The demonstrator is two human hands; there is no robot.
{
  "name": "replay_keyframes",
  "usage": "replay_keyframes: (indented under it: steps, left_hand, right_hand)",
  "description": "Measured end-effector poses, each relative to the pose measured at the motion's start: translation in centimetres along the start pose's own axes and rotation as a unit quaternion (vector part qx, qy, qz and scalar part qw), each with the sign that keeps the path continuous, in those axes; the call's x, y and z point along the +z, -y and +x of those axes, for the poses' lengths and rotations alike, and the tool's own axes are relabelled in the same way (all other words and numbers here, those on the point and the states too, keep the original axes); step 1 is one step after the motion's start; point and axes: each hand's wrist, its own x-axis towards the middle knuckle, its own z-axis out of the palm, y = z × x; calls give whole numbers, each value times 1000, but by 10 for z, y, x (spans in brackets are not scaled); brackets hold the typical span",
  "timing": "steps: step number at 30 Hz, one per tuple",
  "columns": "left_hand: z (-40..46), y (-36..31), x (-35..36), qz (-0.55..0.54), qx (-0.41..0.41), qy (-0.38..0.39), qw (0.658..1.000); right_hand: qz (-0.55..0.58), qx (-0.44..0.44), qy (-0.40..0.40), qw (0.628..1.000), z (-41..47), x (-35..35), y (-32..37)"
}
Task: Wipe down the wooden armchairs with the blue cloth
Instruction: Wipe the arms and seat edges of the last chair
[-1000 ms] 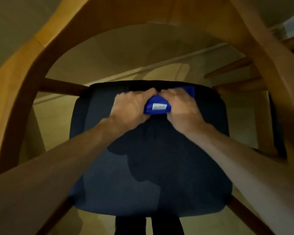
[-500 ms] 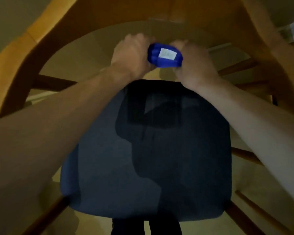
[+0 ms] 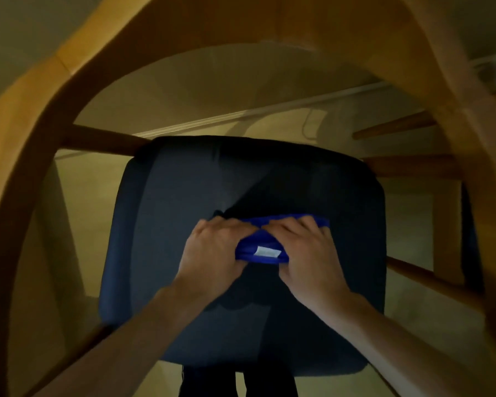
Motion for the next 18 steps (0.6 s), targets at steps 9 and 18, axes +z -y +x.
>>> replay_keyframes:
  steps: [9,18]
  left_hand:
    - [117,13,-90,62,-6,-147,987]
    - [52,45,-26,8,-125,-155,980]
  right_hand:
    - [41,-14,-166,985,135,-74,-16]
    - [0,-59,-103,993,108,-11,23]
